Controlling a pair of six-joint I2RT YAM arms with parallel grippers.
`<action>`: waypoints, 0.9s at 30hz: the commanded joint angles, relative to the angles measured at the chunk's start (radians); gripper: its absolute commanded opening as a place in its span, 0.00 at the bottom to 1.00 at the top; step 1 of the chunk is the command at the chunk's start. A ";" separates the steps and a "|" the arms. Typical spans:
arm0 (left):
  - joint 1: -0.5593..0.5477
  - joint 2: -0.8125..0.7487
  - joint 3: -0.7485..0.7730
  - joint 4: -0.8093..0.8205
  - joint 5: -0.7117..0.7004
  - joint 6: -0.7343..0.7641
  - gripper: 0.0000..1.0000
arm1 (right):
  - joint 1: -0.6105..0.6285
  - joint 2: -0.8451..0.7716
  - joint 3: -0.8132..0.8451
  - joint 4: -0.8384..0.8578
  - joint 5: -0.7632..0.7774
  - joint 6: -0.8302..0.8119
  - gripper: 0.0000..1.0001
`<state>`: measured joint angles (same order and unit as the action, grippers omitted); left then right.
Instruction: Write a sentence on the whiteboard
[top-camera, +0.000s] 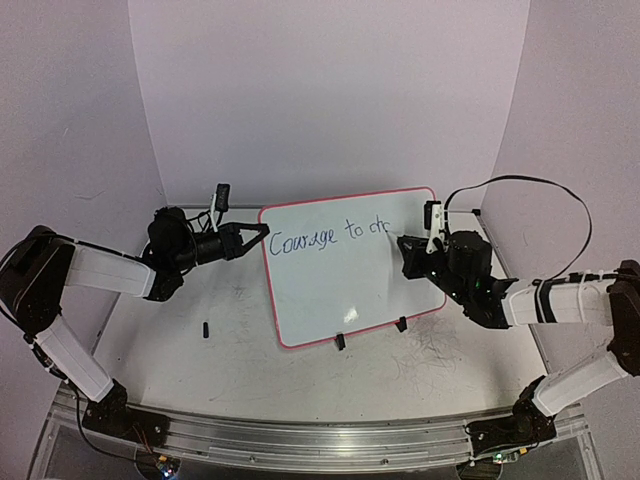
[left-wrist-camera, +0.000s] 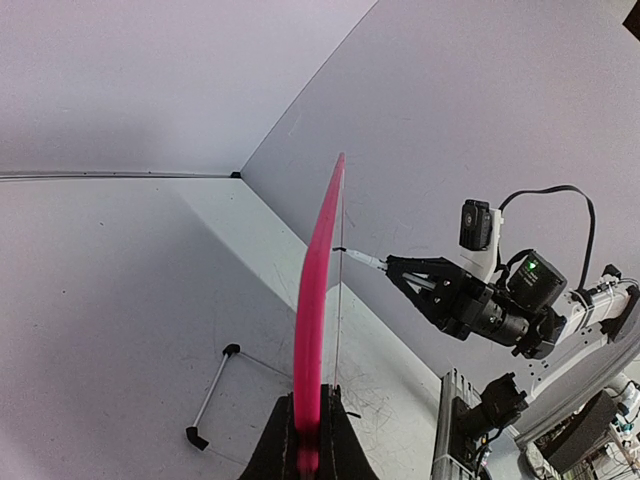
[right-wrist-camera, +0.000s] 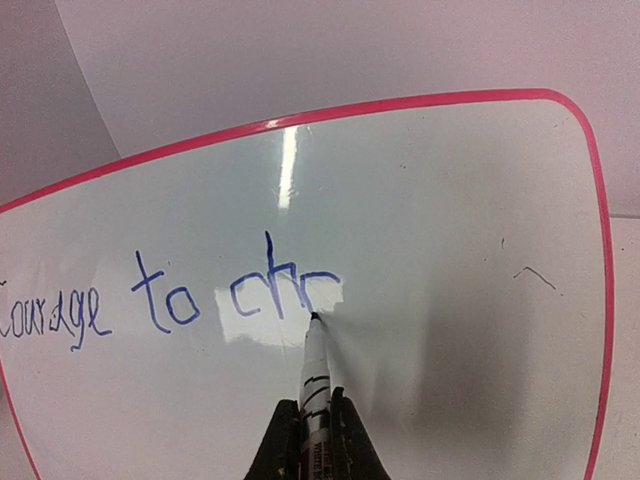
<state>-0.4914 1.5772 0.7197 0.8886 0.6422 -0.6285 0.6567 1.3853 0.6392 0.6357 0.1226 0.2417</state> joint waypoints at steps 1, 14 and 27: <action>-0.041 0.010 0.018 -0.109 0.013 0.051 0.00 | -0.003 0.008 0.026 0.011 0.048 0.005 0.00; -0.042 0.007 0.015 -0.114 0.011 0.058 0.00 | -0.005 0.052 0.077 0.044 0.069 -0.006 0.00; -0.044 0.007 0.015 -0.118 0.007 0.064 0.00 | -0.003 0.003 0.011 0.007 0.038 0.022 0.00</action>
<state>-0.4950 1.5715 0.7197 0.8787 0.6327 -0.6258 0.6567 1.4178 0.6800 0.6640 0.1696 0.2436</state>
